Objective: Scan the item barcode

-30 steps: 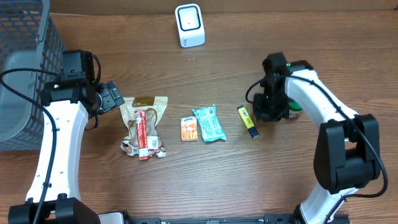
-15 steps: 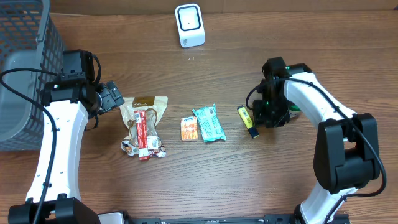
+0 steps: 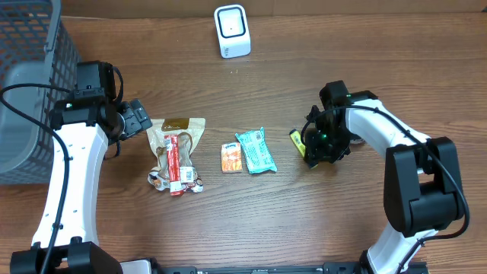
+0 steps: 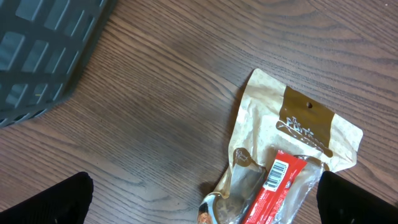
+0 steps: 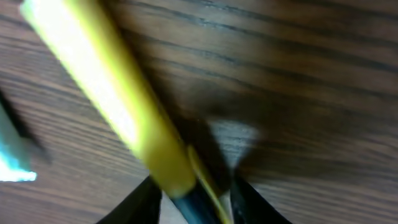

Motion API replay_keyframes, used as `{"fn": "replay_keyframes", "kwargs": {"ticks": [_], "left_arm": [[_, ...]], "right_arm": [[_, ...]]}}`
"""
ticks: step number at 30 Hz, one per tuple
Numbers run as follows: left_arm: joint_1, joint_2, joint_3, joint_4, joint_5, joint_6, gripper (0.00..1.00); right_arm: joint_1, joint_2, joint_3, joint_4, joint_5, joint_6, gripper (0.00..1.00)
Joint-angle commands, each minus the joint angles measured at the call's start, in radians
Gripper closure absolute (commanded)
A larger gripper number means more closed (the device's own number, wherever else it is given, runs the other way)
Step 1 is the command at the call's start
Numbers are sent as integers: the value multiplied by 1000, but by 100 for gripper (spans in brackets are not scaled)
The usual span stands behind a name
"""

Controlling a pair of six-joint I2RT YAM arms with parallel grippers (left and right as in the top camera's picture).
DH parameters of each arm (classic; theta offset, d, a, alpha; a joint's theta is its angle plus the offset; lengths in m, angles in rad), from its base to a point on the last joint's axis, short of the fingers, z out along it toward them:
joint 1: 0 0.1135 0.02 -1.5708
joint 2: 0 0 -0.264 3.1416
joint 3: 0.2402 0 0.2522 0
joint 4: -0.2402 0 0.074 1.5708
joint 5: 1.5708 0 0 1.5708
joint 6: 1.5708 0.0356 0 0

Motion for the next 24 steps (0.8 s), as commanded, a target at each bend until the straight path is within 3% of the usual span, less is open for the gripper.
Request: {"fn": "replay_keyframes", "kwargs": {"ticks": [1, 16, 24], "left_arm": [[-2, 6, -3, -2, -10, 4, 0], [-2, 6, -3, -2, -10, 4, 0], [-2, 6, -3, -2, -10, 4, 0]], "right_arm": [[-1, 0, -20, 19, -6, -15, 65], [-1, 2, -61, 68, -5, -15, 69], [13, 2, -68, 71, -5, -11, 61]]}}
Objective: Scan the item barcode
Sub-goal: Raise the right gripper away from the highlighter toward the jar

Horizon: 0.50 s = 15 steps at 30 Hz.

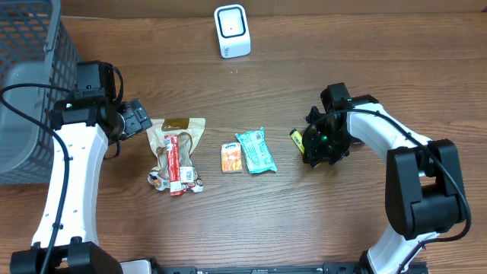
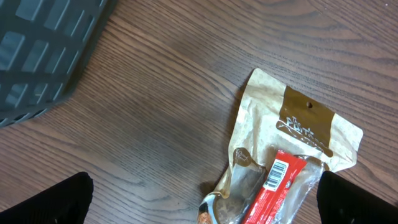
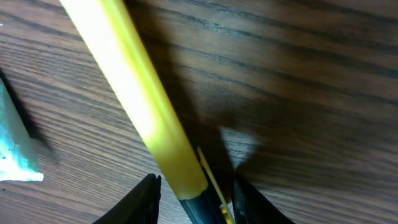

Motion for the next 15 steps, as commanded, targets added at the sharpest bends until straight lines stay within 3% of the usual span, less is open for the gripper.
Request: {"fn": "replay_keyframes", "kwargs": {"ticks": [1, 4, 10, 15], "left_arm": [[-2, 6, -3, -2, -10, 4, 0], [-2, 6, -3, -2, -10, 4, 0], [-2, 6, -3, -2, -10, 4, 0], [-2, 6, -3, -2, -10, 4, 0]], "right_arm": [[18, 17, -34, 16, 18, -2, 62], [35, 17, -34, 16, 38, -2, 69], [89, 17, -34, 19, 97, 4, 70], [127, 17, -34, 19, 203, 94, 73]]}}
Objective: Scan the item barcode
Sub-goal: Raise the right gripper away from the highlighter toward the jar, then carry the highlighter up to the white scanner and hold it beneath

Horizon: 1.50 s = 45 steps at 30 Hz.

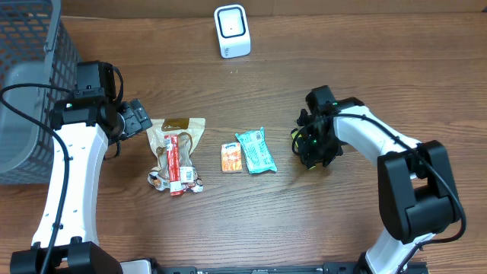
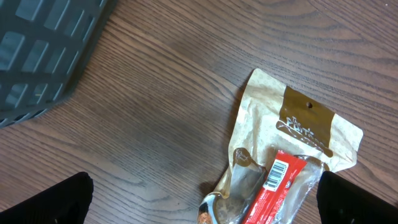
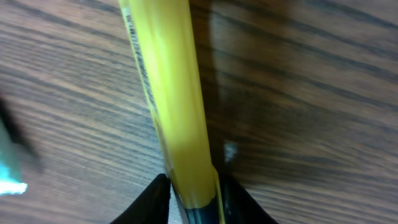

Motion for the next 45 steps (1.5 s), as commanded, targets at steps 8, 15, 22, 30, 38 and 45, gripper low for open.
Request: {"fn": "replay_keyframes", "kwargs": {"ticks": [8, 15, 22, 30, 38, 45], "left_arm": [[-2, 6, -3, -2, -10, 4, 0], [-2, 6, -3, -1, -10, 4, 0], [-2, 6, -3, -1, -10, 4, 0], [-2, 6, -3, -1, -10, 4, 0], [-2, 6, -3, -1, -10, 4, 0], [-2, 6, -3, -1, -10, 4, 0]], "right_arm": [[91, 23, -33, 38, 134, 130, 79], [139, 23, -33, 65, 215, 182, 80], [139, 23, -33, 82, 200, 182, 83], [137, 23, 22, 59, 154, 180, 96], [136, 23, 475, -270, 158, 98, 96], [136, 44, 1075, -494, 159, 61, 97]]}}
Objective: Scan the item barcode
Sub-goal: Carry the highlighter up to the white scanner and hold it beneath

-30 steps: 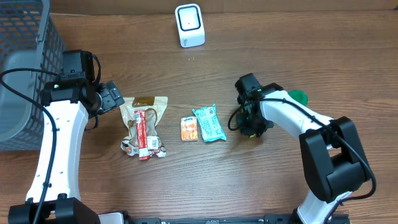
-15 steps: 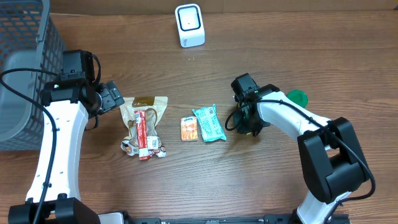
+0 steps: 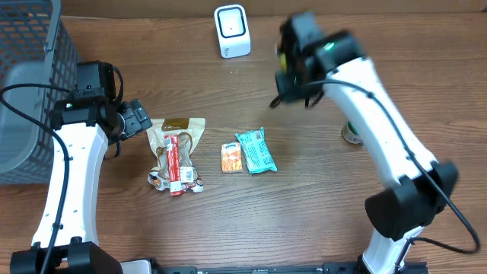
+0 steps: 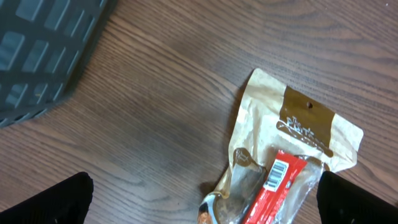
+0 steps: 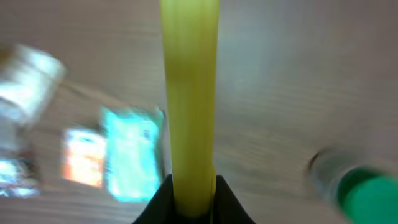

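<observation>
My right gripper (image 3: 292,59) is lifted high over the back of the table, blurred, a little right of the white barcode scanner (image 3: 232,30). It is shut on a long yellow item (image 5: 189,93) that stands up from between its fingers (image 5: 163,200) in the right wrist view. My left gripper (image 4: 202,208) hangs open at the left, its dark fingertips (image 4: 46,199) wide apart over the table beside a tan pouch (image 4: 295,127) with a red bar (image 4: 277,183) on it.
A teal packet (image 3: 255,151) and an orange packet (image 3: 231,157) lie mid-table, with the tan pouch (image 3: 176,148) to their left. A small green-topped object (image 3: 351,134) stands at the right. A grey mesh basket (image 3: 30,76) fills the left back corner.
My right gripper was down at the table on the yellow item, right of the teal packet. Now it holds the item high up near the scanner. The green-topped object now shows. The left arm is unmoved.
My right gripper was low at the yellow item on the table with its fingers astride it, and stayed there over two moments. Then it stood closed round the item's end. Now the item is held in the air near the scanner. The left gripper stayed open throughout.
</observation>
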Motion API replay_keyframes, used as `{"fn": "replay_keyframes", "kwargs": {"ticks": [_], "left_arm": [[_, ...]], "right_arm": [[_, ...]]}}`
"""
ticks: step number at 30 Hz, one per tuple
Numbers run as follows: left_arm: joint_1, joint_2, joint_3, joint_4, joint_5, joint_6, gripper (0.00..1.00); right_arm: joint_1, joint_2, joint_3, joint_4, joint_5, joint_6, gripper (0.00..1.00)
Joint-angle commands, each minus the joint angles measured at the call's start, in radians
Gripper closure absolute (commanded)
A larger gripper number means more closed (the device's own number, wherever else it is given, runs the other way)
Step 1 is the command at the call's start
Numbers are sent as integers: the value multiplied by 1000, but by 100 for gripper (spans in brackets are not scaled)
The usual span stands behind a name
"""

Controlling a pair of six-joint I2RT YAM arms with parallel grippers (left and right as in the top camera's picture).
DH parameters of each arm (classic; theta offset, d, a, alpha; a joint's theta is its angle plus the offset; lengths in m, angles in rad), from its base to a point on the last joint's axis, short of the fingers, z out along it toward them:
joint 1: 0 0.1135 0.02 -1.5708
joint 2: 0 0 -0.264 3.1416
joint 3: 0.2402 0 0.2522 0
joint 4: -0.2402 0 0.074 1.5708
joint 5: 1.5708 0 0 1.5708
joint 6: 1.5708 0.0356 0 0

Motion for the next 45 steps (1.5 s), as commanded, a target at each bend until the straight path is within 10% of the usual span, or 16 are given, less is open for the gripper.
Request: {"fn": "replay_keyframes", "kwargs": {"ticks": [1, 45], "left_arm": [[-2, 6, -3, -2, -10, 4, 0], [-2, 6, -3, -2, -10, 4, 0]], "right_arm": [[3, -4, 236, -40, 0, -54, 97], [55, 603, 328, 874, 417, -813, 96]]}}
